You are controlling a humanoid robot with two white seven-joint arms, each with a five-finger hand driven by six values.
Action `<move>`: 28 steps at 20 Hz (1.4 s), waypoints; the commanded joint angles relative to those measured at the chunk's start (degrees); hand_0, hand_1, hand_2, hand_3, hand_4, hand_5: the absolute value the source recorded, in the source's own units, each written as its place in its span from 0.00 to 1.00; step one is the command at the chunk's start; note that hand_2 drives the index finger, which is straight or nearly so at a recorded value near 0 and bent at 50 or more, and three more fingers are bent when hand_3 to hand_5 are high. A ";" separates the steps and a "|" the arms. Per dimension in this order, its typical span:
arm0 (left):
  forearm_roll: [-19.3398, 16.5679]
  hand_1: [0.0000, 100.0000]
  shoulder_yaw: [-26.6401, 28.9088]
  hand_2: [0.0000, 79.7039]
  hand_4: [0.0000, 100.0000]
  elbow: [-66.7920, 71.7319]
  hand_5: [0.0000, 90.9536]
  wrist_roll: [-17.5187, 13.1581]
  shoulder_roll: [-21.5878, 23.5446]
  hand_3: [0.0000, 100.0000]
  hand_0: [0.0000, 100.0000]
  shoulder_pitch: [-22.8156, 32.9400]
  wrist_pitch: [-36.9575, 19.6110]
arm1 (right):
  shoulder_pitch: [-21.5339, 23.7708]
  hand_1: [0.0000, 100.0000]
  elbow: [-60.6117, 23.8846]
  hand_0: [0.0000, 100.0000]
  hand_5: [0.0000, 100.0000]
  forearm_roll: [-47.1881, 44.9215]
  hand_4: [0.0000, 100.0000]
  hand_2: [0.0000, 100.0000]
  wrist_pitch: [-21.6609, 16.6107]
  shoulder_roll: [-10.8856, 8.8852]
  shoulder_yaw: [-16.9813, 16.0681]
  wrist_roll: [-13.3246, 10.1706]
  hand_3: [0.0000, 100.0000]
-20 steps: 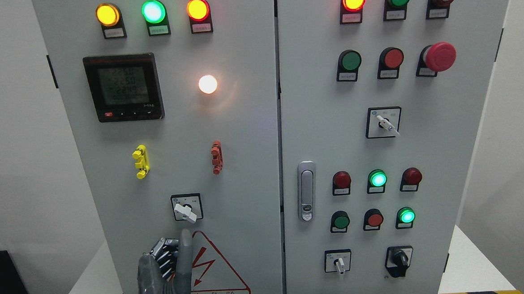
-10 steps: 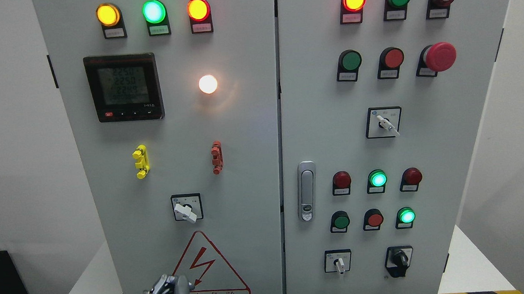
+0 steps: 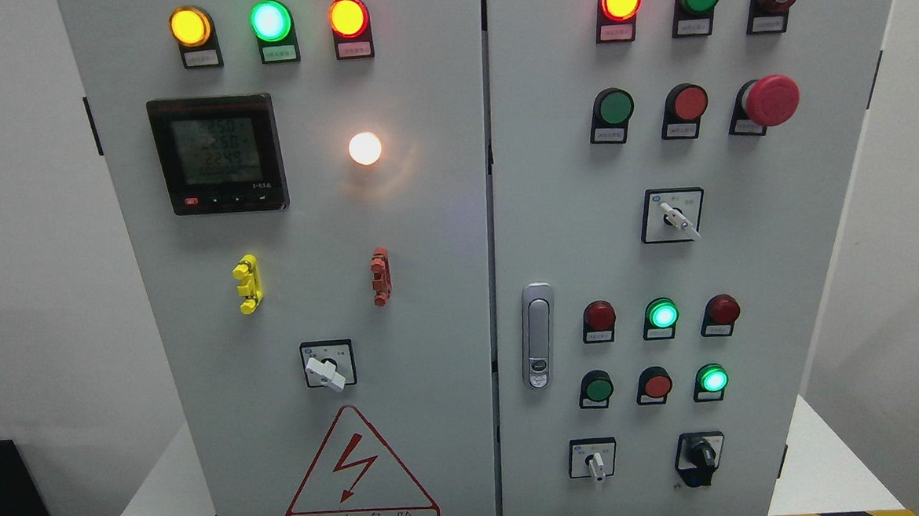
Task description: Turn on light switch 1
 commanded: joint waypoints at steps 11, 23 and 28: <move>1.56 0.11 4.78 0.23 0.55 76.00 0.24 -15.81 2.97 0.50 0.16 2.60 -4.63 | 0.00 0.00 0.00 0.00 0.00 0.00 0.00 0.00 0.00 0.01 0.02 0.05 0.00; 1.03 0.09 4.34 0.00 0.04 77.16 0.00 -14.67 1.92 0.00 0.42 -3.11 19.02 | 0.00 0.00 0.00 0.00 0.00 0.00 0.00 0.00 0.00 0.01 -0.07 0.05 0.00; 0.95 0.03 4.25 0.00 0.00 77.07 0.00 -14.49 0.87 0.00 0.43 -5.66 24.46 | 0.00 0.00 0.00 0.00 0.00 0.00 0.00 0.00 0.00 -0.08 0.02 0.05 0.00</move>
